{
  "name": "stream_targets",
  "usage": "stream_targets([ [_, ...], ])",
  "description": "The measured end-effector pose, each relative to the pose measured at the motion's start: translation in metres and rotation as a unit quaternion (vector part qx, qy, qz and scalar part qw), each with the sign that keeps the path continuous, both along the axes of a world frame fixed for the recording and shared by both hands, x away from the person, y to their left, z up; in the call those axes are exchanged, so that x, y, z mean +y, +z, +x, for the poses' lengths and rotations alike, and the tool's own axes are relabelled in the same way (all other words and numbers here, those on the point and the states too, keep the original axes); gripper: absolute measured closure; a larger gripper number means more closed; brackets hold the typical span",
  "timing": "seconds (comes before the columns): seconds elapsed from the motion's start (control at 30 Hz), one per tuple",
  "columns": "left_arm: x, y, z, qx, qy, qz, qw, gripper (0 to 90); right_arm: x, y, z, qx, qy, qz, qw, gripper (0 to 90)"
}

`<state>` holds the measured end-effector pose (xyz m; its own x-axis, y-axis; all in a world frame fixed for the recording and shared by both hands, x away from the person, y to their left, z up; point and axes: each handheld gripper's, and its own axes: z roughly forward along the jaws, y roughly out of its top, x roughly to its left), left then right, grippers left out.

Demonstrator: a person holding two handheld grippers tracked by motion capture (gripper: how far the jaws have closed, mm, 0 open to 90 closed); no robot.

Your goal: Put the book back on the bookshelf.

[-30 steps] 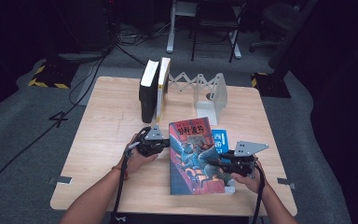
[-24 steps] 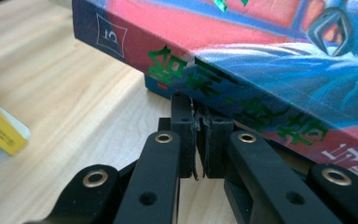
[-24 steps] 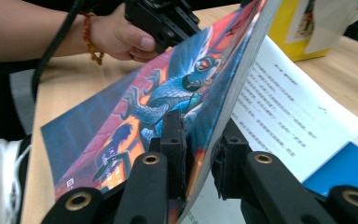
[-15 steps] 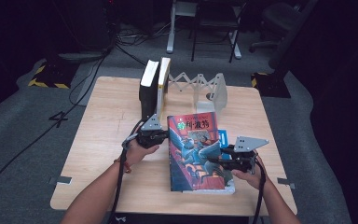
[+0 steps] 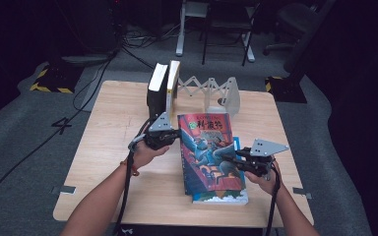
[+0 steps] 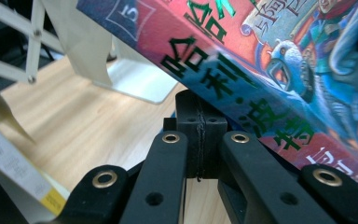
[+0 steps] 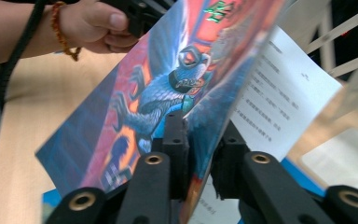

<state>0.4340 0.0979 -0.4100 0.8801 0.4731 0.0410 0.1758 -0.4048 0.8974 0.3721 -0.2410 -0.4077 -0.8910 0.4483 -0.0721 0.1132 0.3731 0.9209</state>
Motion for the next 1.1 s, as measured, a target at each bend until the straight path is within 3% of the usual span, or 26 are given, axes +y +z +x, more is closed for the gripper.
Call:
stream_targets([
  [0.23,-0.006,0.013,-0.003,-0.024,-0.002,0.002,0.9997,89.8,-0.006,0.004,-0.010,-0.062,-0.024,-0.004,0.9978,84.6],
  [0.43,-0.006,0.011,-0.006,-0.025,0.004,0.005,0.9997,89.3,-0.010,-0.001,-0.031,-0.097,-0.034,-0.008,0.9946,85.0],
  [0.6,-0.005,0.005,-0.003,-0.011,0.010,0.002,0.9999,87.7,-0.011,-0.002,-0.030,-0.087,-0.032,-0.005,0.9957,85.1],
  [0.77,-0.008,0.009,-0.004,-0.016,0.002,-0.001,0.9999,89.5,-0.012,-0.003,-0.029,-0.085,-0.031,-0.005,0.9959,84.2],
  [0.83,-0.009,0.012,-0.005,-0.022,-0.003,0.003,0.9997,89.5,-0.014,-0.002,-0.027,-0.080,-0.025,-0.004,0.9964,80.2],
  [0.93,-0.014,0.016,-0.007,-0.028,-0.018,0.003,0.9994,89.5,-0.016,0.005,-0.023,-0.058,-0.001,0.009,0.9983,60.3],
  [1.1,-0.026,0.018,-0.010,-0.031,-0.036,0.011,0.9988,89.5,-0.010,0.015,-0.008,-0.029,0.013,-0.010,0.9994,60.1],
])
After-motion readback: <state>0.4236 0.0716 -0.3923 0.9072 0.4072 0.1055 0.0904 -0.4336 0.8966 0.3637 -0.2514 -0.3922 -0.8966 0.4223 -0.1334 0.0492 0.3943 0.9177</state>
